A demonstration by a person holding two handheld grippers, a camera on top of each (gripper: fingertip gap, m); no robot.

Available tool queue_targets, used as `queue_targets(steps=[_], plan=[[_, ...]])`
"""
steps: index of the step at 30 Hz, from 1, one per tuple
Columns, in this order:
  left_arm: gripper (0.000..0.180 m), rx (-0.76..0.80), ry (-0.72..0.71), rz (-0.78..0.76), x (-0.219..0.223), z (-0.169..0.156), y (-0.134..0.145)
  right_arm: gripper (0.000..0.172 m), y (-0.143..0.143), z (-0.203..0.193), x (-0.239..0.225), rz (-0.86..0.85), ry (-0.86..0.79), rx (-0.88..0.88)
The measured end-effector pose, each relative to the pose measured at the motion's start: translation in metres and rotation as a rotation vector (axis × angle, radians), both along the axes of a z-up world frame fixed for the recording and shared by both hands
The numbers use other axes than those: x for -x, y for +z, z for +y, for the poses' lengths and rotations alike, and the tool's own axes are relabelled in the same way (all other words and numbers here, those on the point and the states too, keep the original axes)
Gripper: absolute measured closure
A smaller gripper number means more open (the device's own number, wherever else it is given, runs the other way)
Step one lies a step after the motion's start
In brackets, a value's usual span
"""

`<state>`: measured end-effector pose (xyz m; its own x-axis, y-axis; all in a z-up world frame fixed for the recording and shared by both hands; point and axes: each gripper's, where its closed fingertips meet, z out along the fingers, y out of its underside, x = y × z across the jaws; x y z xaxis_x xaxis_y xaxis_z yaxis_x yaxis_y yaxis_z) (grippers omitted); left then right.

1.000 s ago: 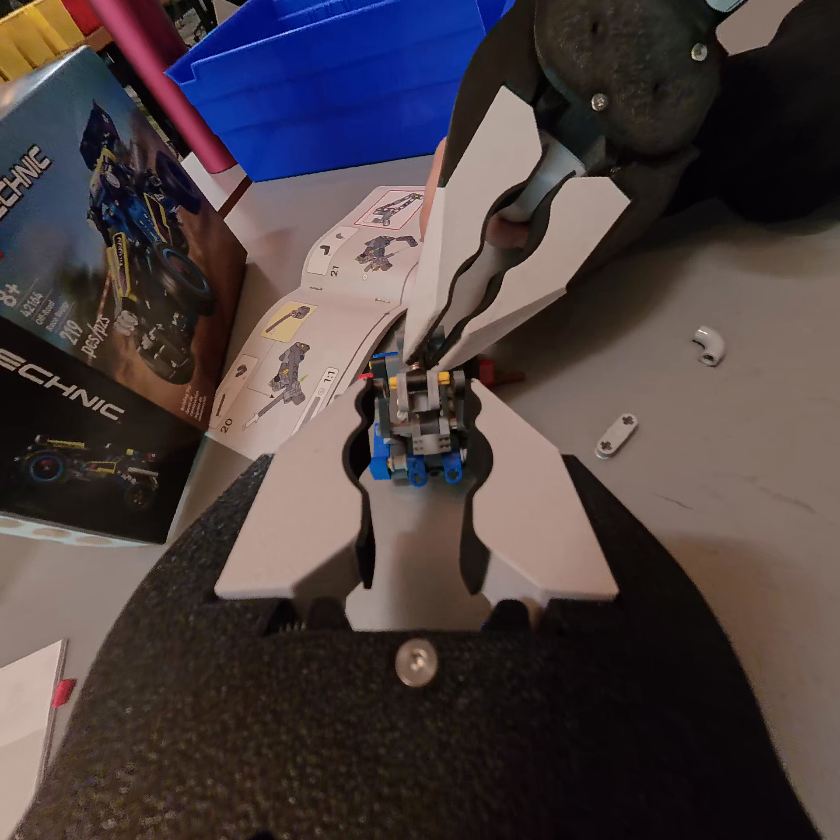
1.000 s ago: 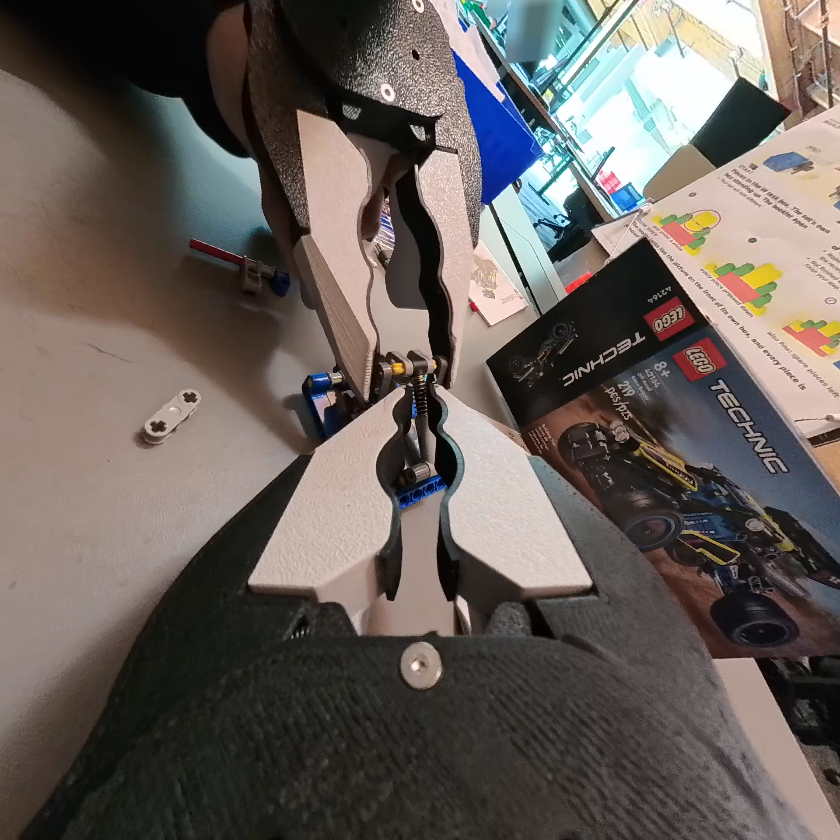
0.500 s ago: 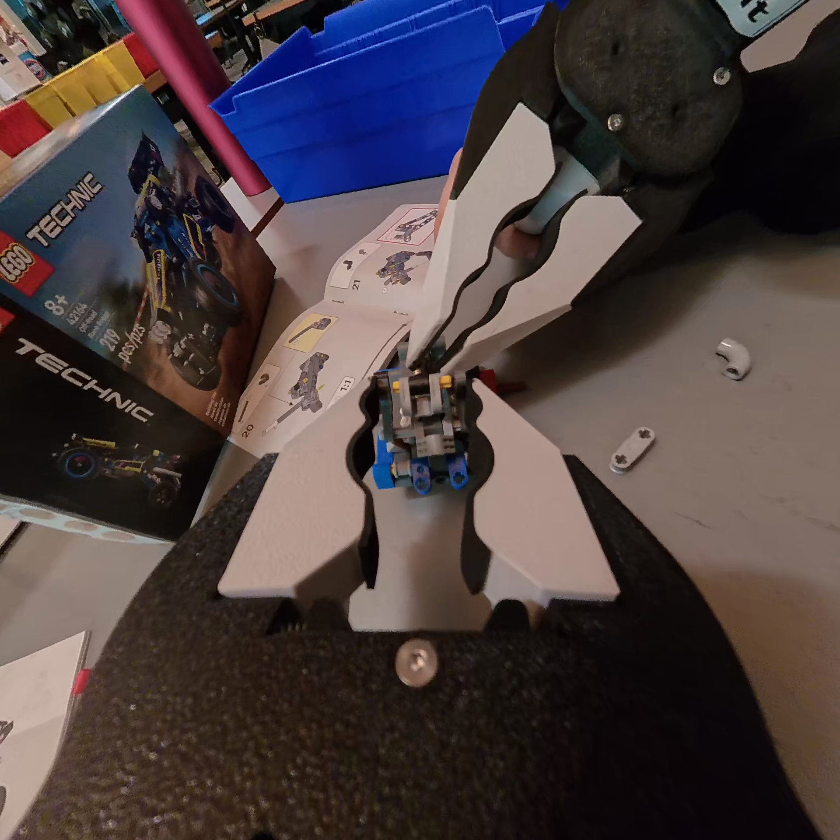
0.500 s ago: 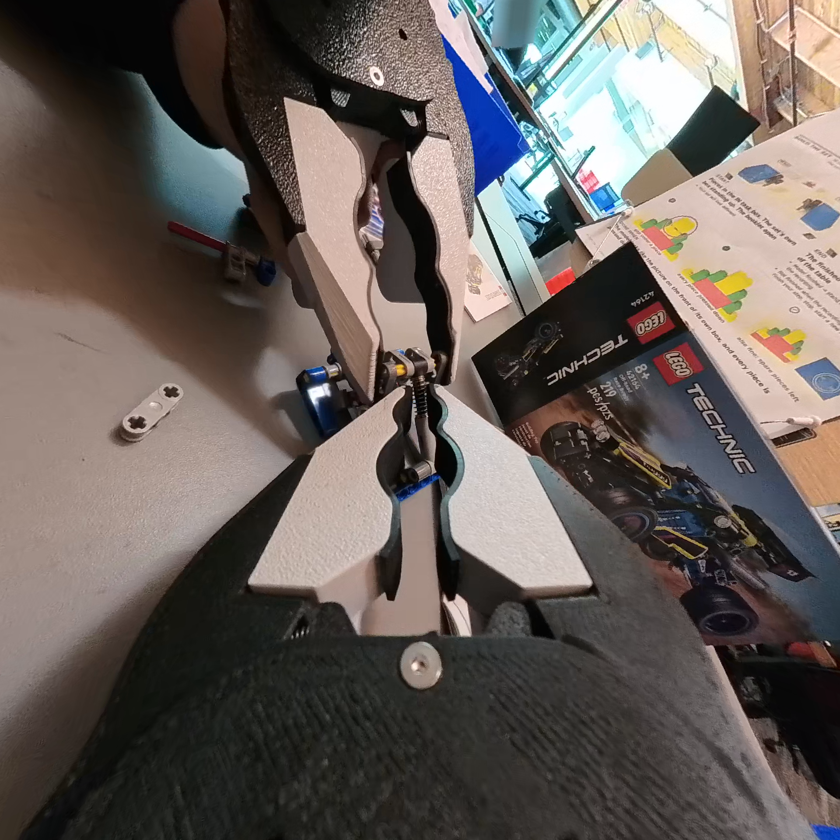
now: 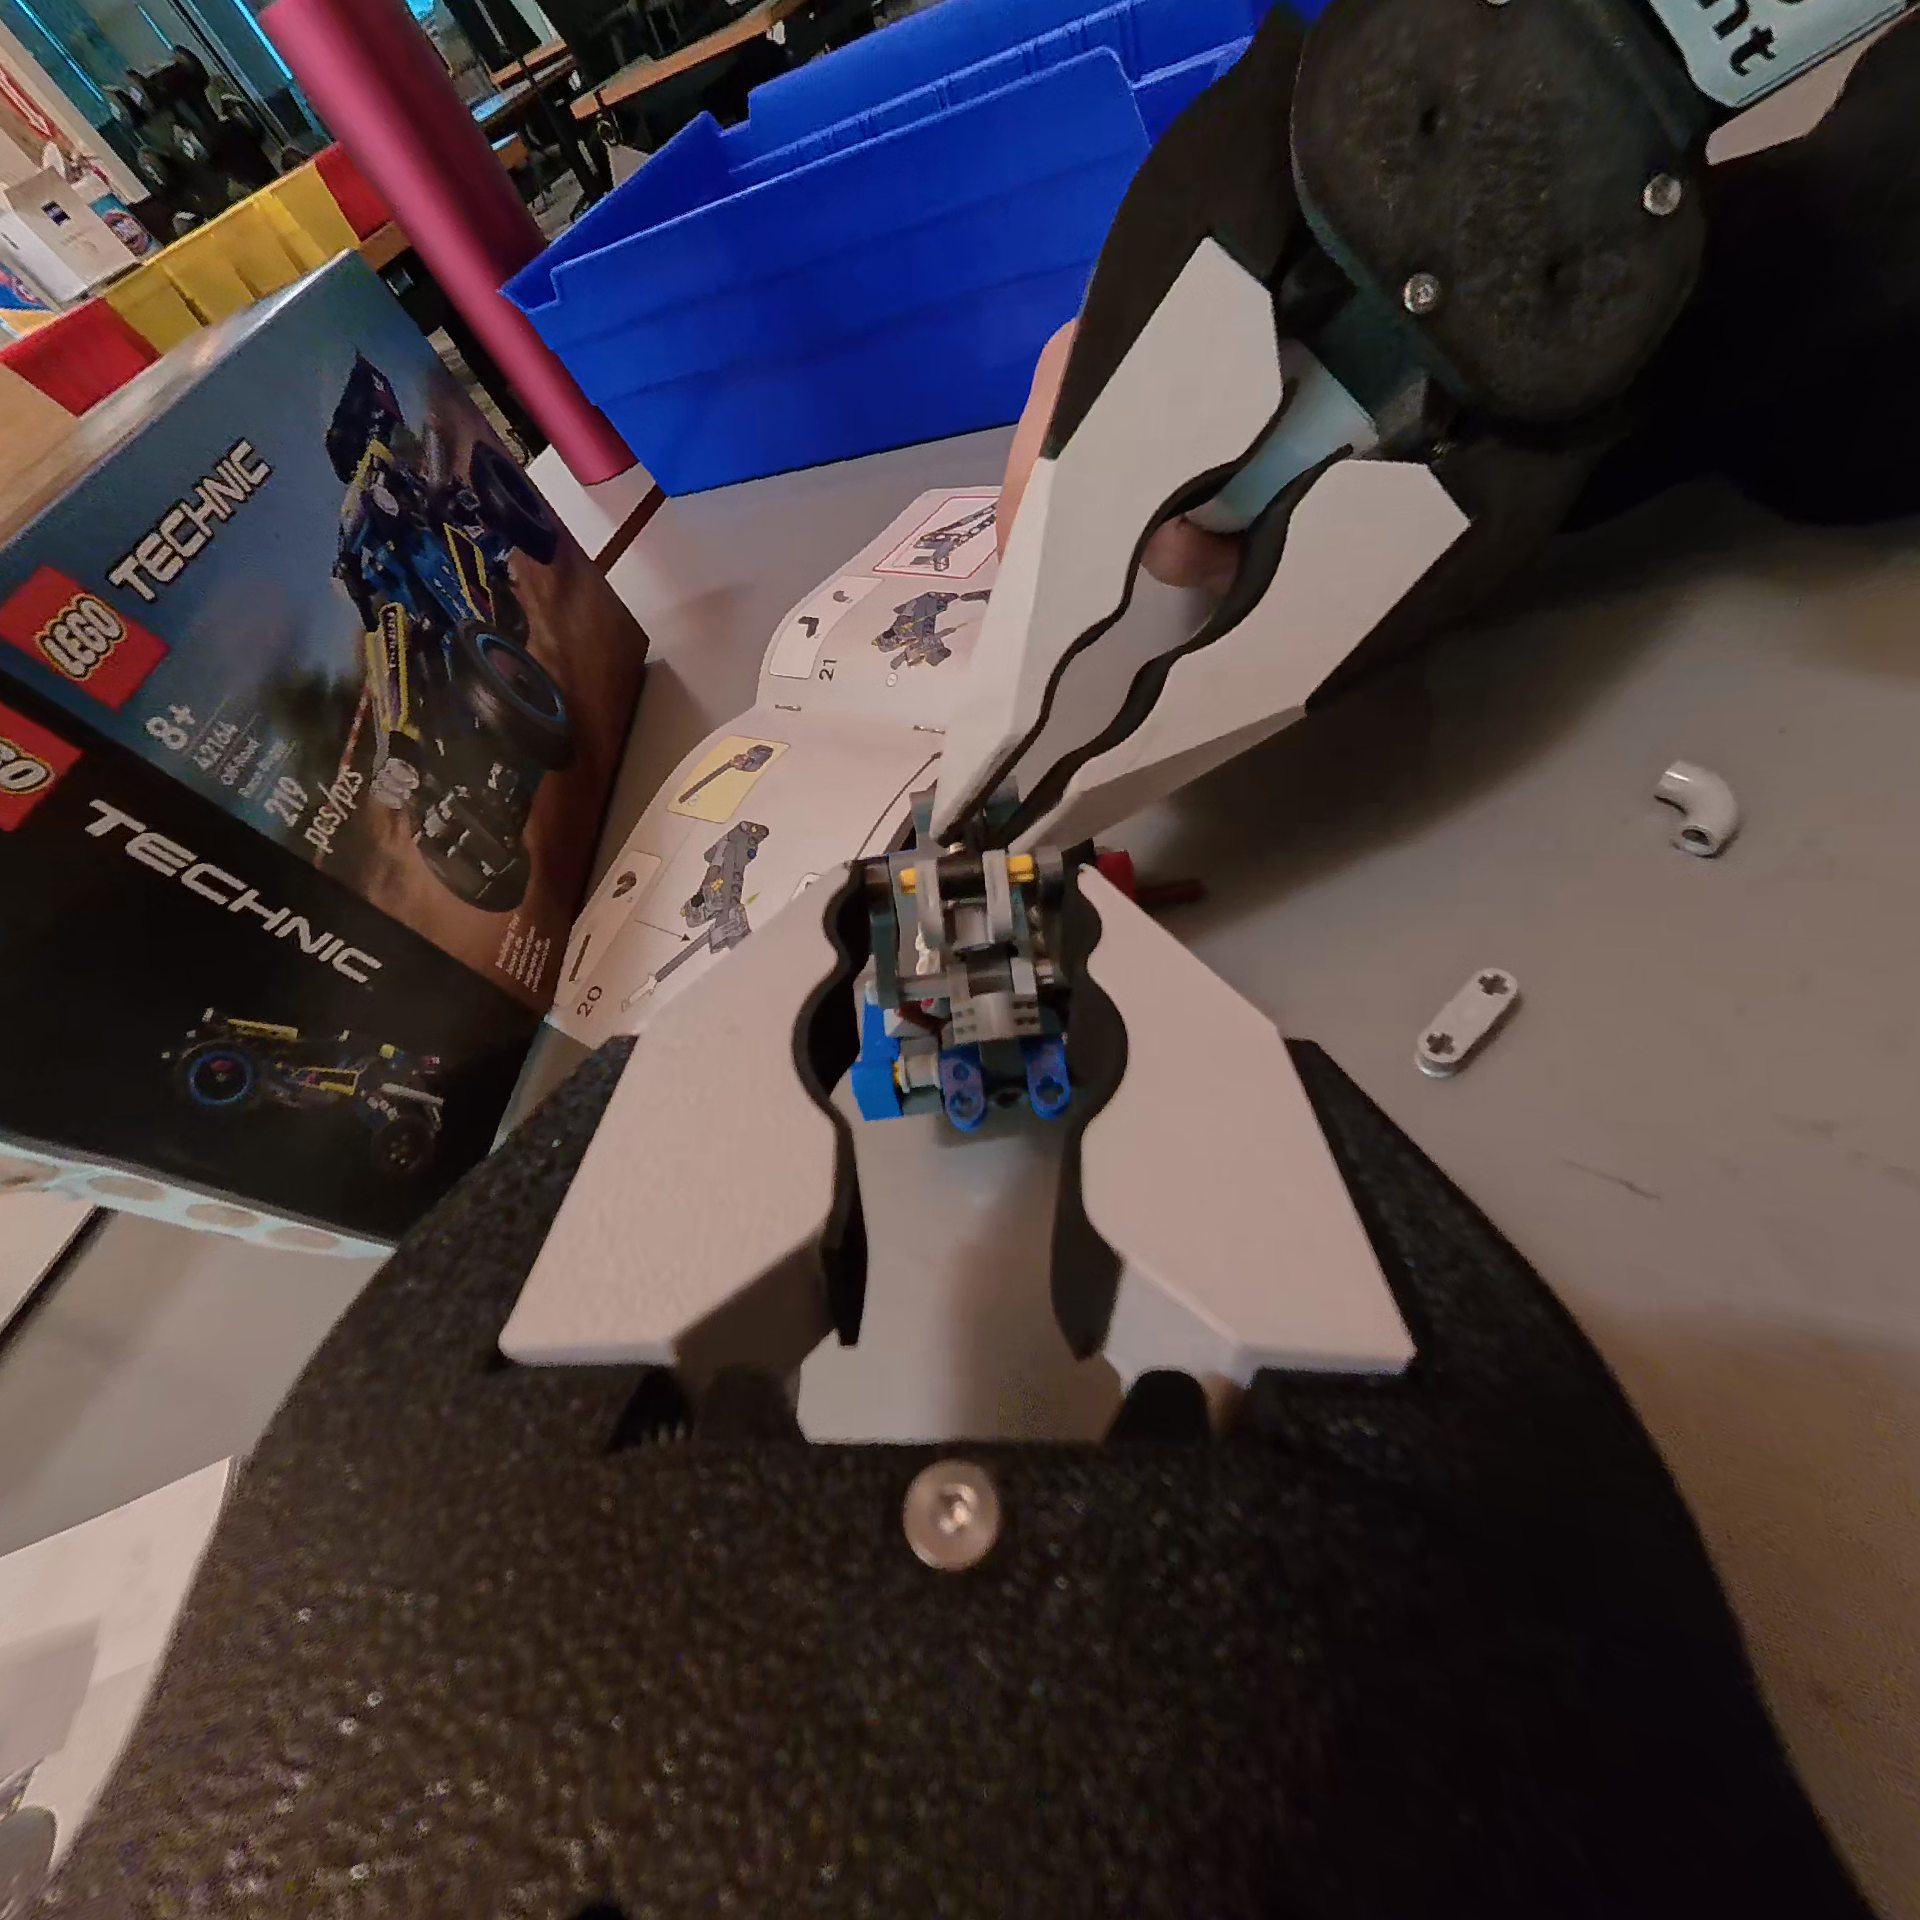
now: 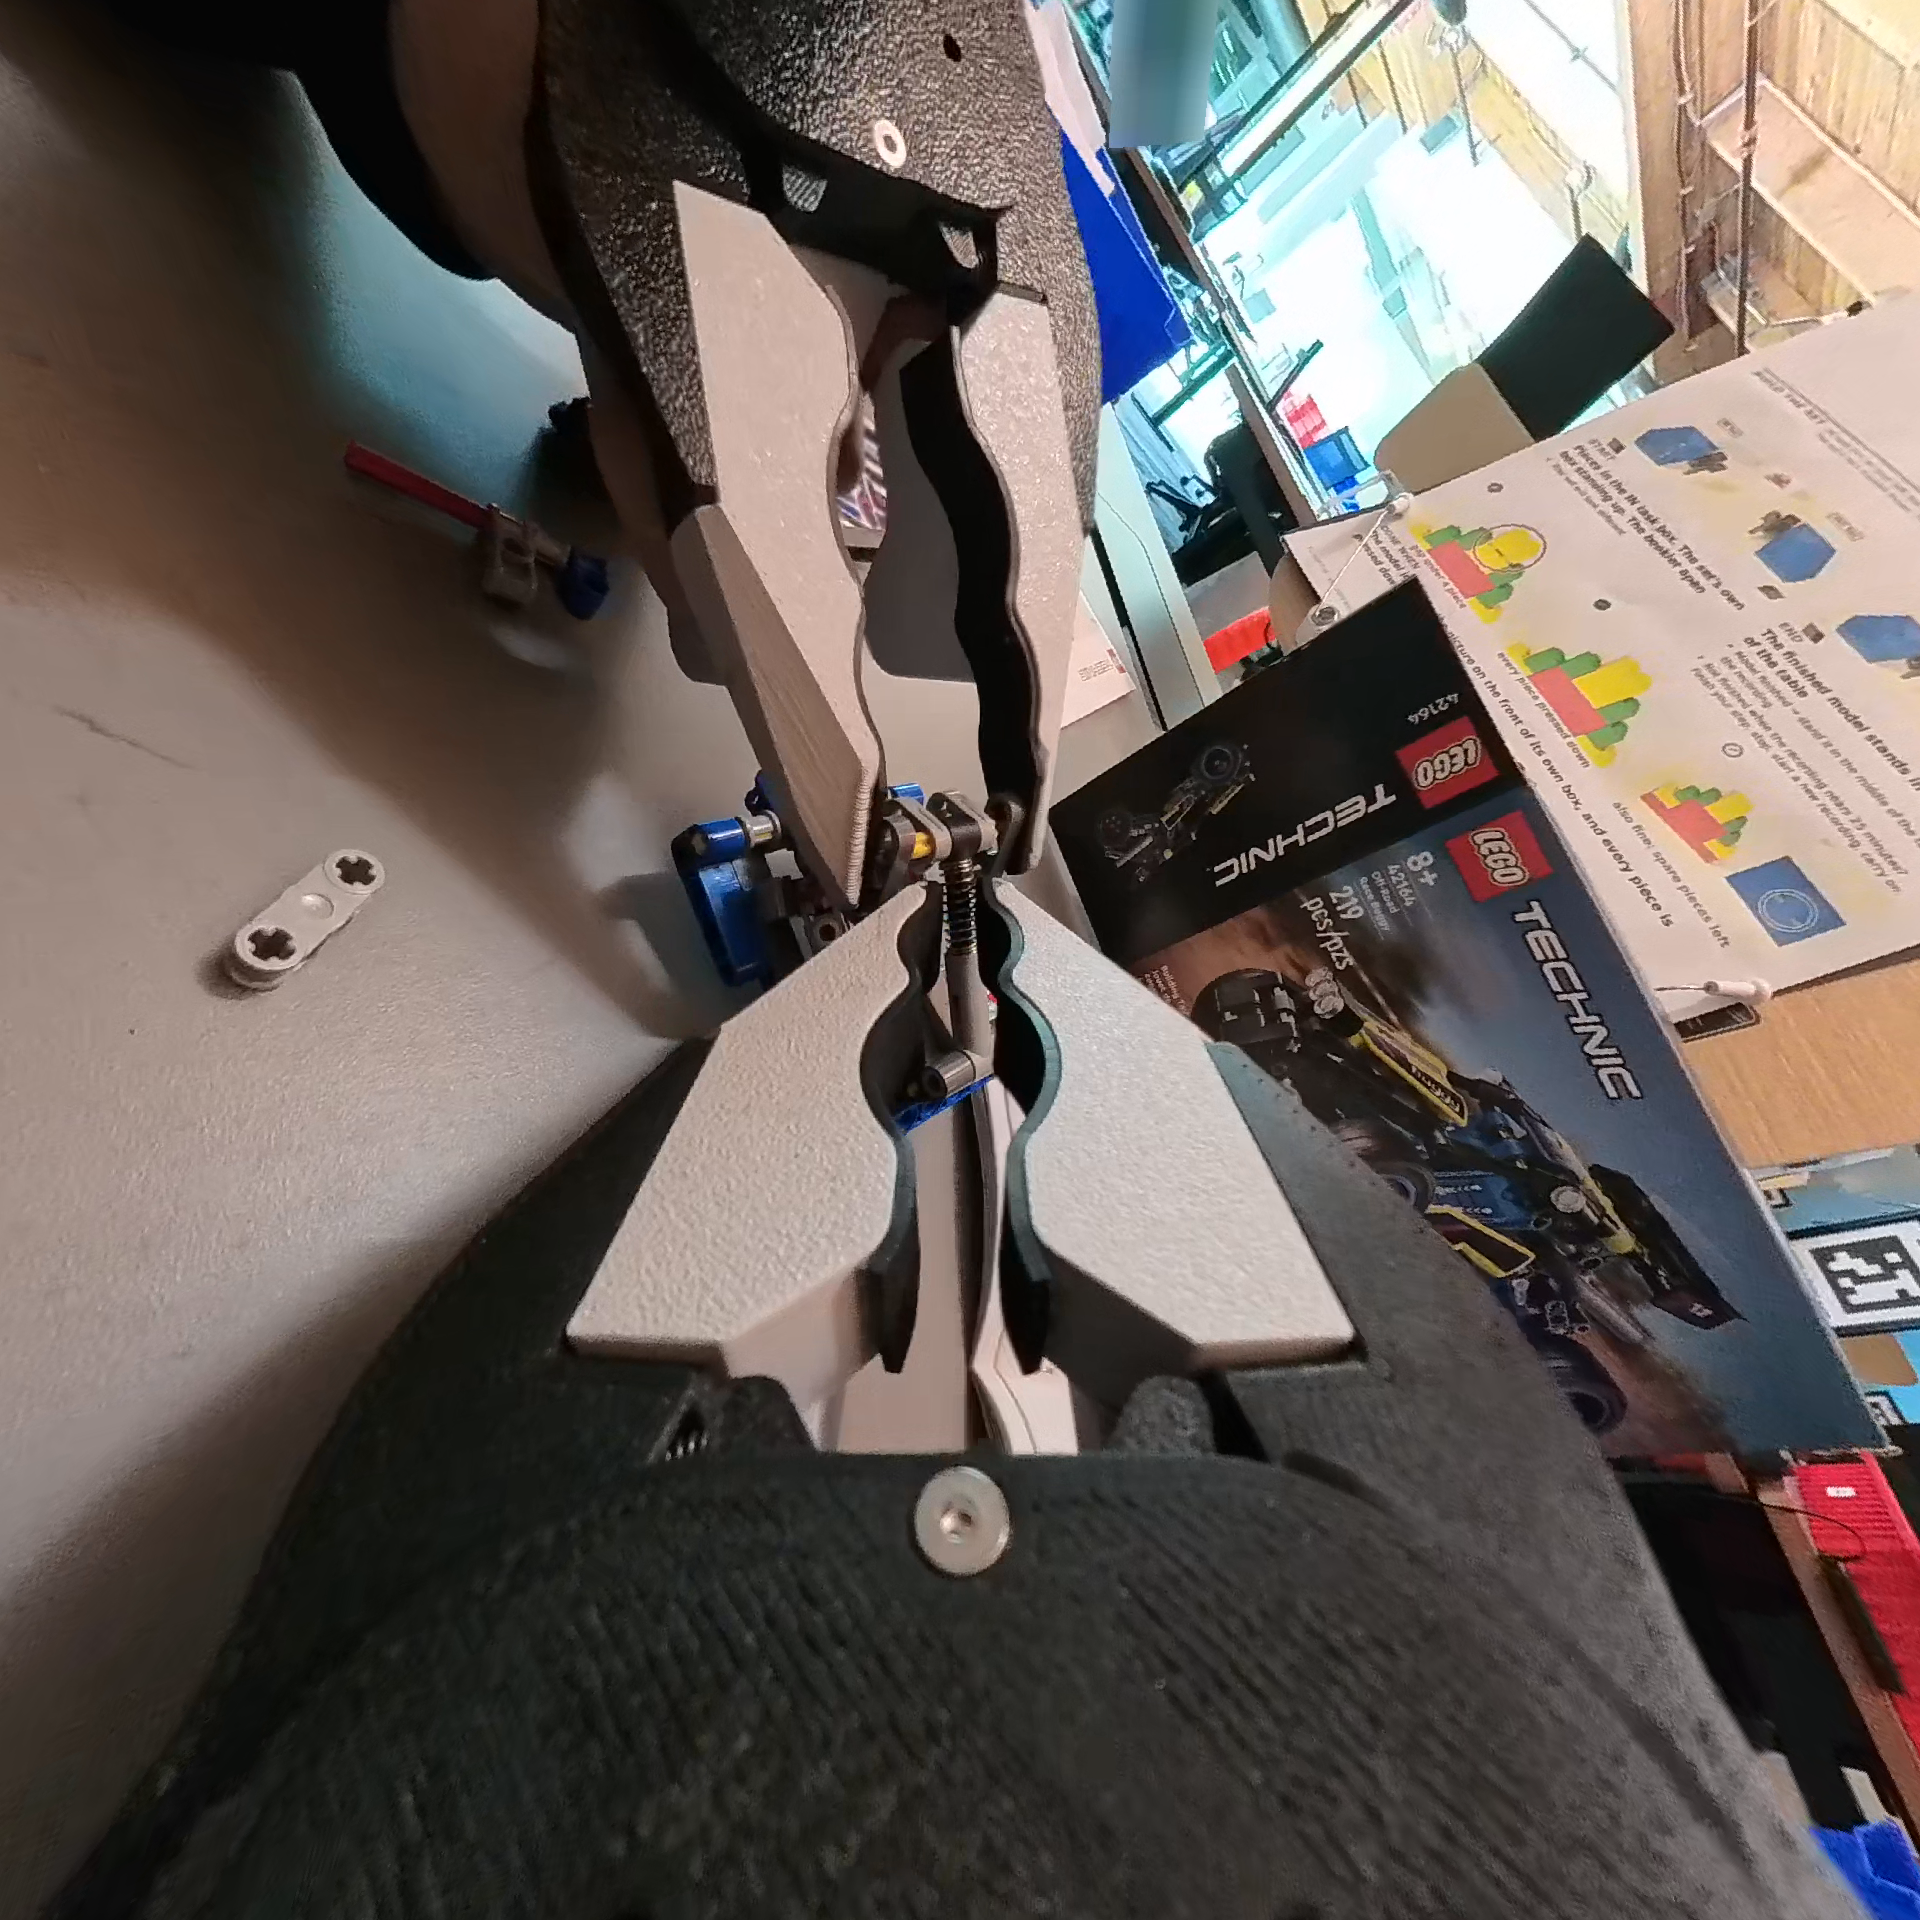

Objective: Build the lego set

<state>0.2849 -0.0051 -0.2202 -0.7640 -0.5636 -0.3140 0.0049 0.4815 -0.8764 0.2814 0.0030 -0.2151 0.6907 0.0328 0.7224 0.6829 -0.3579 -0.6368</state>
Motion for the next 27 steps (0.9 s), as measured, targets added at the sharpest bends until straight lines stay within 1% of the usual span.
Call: queue_targets(steps=[8, 16, 21, 27], plan=[[0.147, 0.025, -0.024, 0.037, 0.0023, 0.0009, 0.0002, 0.169, -0.0017, -0.0007, 0.001, -0.017, 0.008, 0.018], [0.148, 0.015, -0.019, 0.014, 0.0019, 0.0005, 0.0008, 0.169, -0.0001, -0.0025, 0.0005, 0.044, 0.014, -0.004], [0.148, 0.027, -0.021, 0.027, 0.0017, 0.001, 0.0013, 0.169, 0.0014, -0.0031, 0.0, 0.088, 0.019, -0.029], [0.148, 0.025, -0.026, 0.04, 0.002, 0.0006, 0.0, 0.169, -0.0003, -0.0022, 0.0005, 0.081, 0.021, -0.021]])
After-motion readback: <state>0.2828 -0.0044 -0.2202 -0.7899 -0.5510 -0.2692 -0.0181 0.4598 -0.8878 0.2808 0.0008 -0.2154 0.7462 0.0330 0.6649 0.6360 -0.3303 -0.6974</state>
